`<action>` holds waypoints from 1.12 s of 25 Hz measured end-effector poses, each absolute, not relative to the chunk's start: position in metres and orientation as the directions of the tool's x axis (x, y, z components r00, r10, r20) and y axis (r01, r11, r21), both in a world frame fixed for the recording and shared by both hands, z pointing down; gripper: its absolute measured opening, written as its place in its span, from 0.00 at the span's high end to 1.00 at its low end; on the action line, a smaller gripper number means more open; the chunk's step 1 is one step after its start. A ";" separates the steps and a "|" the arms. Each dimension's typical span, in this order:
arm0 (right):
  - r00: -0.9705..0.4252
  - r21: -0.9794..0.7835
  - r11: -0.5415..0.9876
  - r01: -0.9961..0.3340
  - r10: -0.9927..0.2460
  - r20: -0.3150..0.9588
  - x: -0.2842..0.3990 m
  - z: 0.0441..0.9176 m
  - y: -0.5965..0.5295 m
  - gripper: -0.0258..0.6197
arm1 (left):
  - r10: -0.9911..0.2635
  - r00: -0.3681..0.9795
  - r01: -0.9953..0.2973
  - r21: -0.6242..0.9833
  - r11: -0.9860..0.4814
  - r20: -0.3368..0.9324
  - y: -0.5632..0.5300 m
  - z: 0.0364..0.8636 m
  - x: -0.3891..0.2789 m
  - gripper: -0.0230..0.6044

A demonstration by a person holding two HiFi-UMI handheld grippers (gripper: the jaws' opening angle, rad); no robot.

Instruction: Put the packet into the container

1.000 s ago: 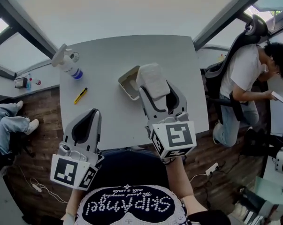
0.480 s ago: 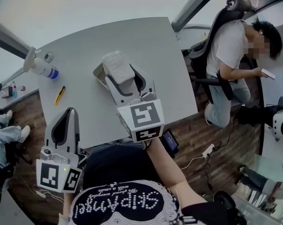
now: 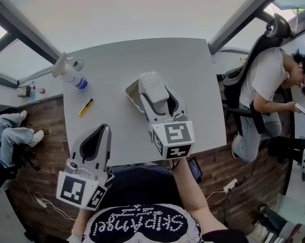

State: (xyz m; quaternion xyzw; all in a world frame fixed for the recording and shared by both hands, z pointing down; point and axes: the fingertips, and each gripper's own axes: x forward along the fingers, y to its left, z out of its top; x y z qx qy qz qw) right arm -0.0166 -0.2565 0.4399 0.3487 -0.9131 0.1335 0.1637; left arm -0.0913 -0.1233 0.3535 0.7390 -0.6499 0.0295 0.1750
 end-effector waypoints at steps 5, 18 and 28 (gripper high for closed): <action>-0.701 -0.125 0.725 -0.678 -0.586 0.407 -0.022 0.452 -0.262 0.53 | -0.951 0.132 -0.973 0.221 -0.070 0.280 -0.123 0.358 -0.100 0.95; -0.707 -0.126 0.739 -0.662 -0.559 0.434 -0.037 0.471 -0.277 0.53 | -0.952 0.098 -0.974 0.224 -0.032 0.290 -0.129 0.359 -0.111 0.95; -0.703 -0.135 0.747 -0.651 -0.526 0.479 -0.042 0.498 -0.279 0.53 | -0.955 0.069 -0.974 0.225 -0.002 0.287 -0.132 0.358 -0.114 0.95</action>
